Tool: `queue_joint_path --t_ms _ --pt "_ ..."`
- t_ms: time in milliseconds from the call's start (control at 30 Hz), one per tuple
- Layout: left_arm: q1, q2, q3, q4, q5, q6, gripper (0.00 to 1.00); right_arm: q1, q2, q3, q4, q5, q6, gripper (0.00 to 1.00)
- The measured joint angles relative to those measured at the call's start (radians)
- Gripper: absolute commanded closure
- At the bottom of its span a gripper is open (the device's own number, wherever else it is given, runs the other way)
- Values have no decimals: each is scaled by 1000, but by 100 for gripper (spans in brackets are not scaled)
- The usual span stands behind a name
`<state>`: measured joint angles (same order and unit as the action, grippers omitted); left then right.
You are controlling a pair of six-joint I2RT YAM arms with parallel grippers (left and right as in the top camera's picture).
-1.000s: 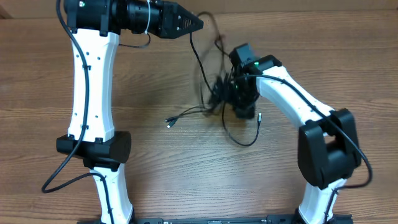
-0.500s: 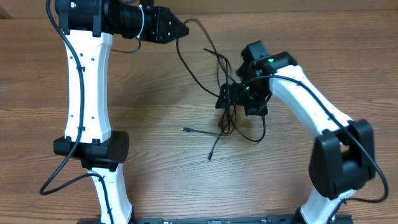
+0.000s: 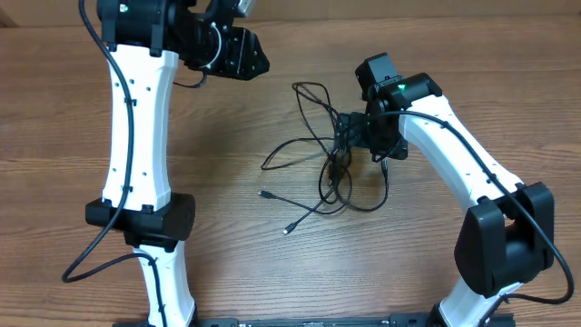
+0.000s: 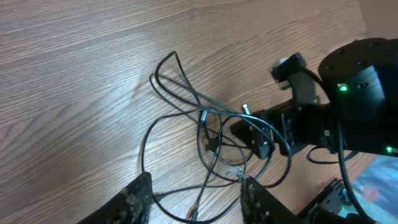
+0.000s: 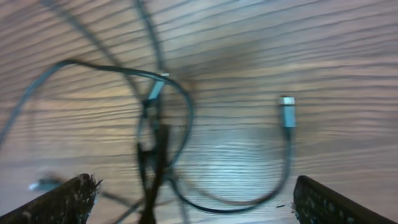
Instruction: Untangle cables
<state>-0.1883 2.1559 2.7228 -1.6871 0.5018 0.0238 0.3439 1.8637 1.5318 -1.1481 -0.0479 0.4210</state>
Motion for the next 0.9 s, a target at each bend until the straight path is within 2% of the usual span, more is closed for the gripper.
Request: queue_joint_path --t_ms 233,300,467,533,633,733,900 --pt "-28 -1 -39 12 -26 0 51 0 0 0 -66 92 -104 0" --pt "-31 -1 -66 29 -29 -2 48 0 0 0 -66 101 -122 0" --pt "-35 -1 -150 87 -32 -77 16 0 0 0 -46 96 -145 0" --pt "-42 -1 -193 114 -35 -130 11 0 0 0 -31 79 -150 0" --pt "-55 -1 -257 154 -37 -219 9 0 0 0 -13 55 -153 0" --pt "-86 -1 -325 203 -36 -332 18 0 0 0 -3 37 -154 0" --pt "-150 -2 -438 330 -37 -486 20 0 0 0 -4 26 -156 0"
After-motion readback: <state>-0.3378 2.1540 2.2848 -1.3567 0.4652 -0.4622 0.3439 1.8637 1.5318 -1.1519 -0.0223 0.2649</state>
